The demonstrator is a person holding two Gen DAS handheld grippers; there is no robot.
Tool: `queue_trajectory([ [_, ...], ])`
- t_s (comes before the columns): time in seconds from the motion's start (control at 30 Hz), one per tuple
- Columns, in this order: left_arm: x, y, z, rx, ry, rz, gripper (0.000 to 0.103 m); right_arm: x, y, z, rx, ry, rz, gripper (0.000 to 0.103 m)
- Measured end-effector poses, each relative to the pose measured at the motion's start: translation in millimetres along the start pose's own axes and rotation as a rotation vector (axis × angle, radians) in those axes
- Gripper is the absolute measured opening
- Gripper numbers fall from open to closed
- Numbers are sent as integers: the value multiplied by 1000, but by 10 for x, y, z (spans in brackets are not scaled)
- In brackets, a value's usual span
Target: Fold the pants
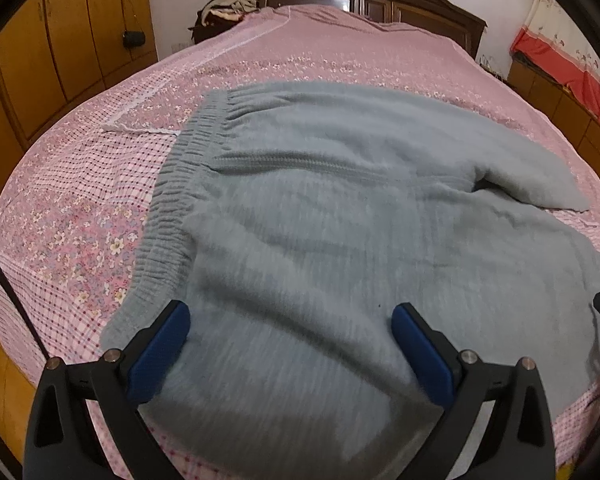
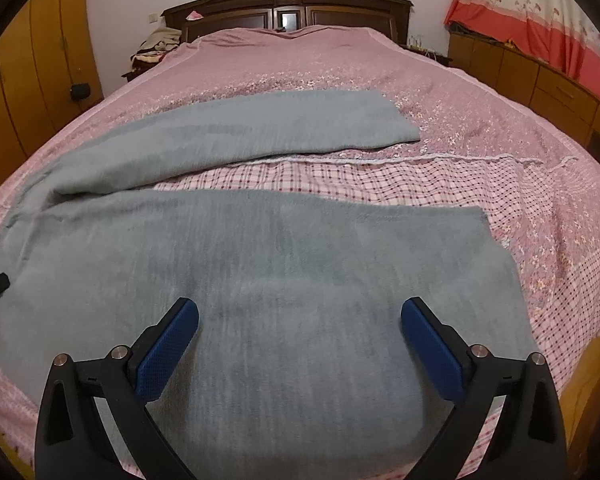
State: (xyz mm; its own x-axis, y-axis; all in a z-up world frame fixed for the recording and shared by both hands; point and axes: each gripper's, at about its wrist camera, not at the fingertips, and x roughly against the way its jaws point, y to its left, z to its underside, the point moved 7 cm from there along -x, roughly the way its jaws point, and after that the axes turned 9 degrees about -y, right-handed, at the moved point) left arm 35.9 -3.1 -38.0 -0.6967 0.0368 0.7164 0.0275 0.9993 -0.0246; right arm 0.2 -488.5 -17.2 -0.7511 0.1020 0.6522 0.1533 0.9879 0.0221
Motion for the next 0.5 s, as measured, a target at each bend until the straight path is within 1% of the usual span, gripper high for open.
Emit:
queue_trajectory([
  [0.07, 43, 27, -49, 5, 9, 7, 102, 14, -55, -52, -14, 6, 0, 103],
  [0.17, 124, 84, -180, 14, -5, 12, 102, 15, -144, -153, -28, 13, 15, 103],
  [0.27, 173, 173, -348, -16, -25, -20, 102, -14, -221, -268, -25, 11, 45, 103],
  [0.37, 150, 237, -521, -43, -37, -57, 102, -69, -252, -375, -16, 15, 39, 103],
  [0.5, 64, 307, -713, -47, -27, -64, 102, -138, -248, -526, -3, 11, 19, 103],
])
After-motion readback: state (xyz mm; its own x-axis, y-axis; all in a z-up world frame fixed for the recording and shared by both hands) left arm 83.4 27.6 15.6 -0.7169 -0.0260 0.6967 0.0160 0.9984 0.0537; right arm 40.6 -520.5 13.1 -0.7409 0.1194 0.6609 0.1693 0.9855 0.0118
